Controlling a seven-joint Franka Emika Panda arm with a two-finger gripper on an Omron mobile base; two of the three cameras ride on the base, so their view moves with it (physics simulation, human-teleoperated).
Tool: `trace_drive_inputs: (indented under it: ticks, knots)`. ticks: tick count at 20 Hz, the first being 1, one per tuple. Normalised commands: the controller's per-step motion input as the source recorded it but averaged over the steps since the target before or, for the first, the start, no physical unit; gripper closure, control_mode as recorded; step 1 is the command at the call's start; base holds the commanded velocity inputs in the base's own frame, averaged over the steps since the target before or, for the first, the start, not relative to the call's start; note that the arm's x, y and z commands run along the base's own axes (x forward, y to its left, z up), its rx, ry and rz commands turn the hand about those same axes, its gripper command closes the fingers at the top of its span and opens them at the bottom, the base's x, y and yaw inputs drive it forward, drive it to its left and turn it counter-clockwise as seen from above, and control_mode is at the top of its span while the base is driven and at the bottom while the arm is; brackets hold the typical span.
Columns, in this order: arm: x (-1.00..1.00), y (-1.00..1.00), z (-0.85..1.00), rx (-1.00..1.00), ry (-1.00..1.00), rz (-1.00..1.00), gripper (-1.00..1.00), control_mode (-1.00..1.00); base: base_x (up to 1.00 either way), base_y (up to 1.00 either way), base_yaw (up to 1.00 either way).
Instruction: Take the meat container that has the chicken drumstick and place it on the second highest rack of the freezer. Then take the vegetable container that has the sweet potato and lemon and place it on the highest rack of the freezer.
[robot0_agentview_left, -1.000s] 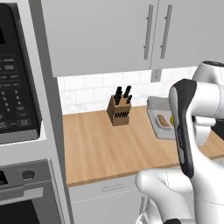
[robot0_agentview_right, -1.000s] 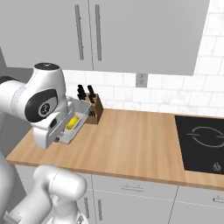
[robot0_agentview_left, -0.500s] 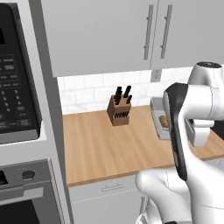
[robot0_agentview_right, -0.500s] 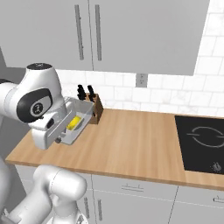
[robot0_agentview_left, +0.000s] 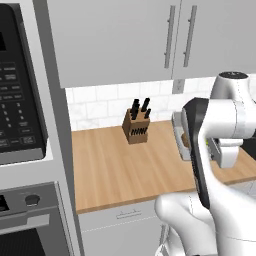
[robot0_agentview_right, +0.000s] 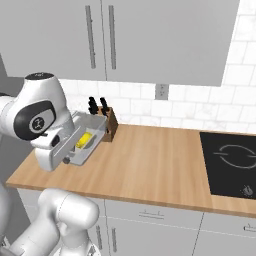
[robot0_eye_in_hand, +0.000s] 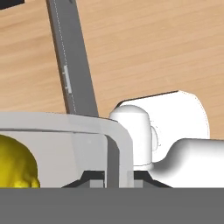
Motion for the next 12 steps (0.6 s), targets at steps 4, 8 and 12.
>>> trace_drive_inputs:
  ticks: [4,8,12]
  knots:
    - [0.0,0.0,0.0,0.0,0.0,0.0,1.0,1.0,-0.61,-0.11,0.01]
    - [0.0,0.0,0.0,0.0,0.0,0.0,1.0,1.0,-1.0,-0.23,0.01]
    - [0.0,0.0,0.0,0.0,0.0,0.0,1.0,1.0,-0.92,0.09,0.52]
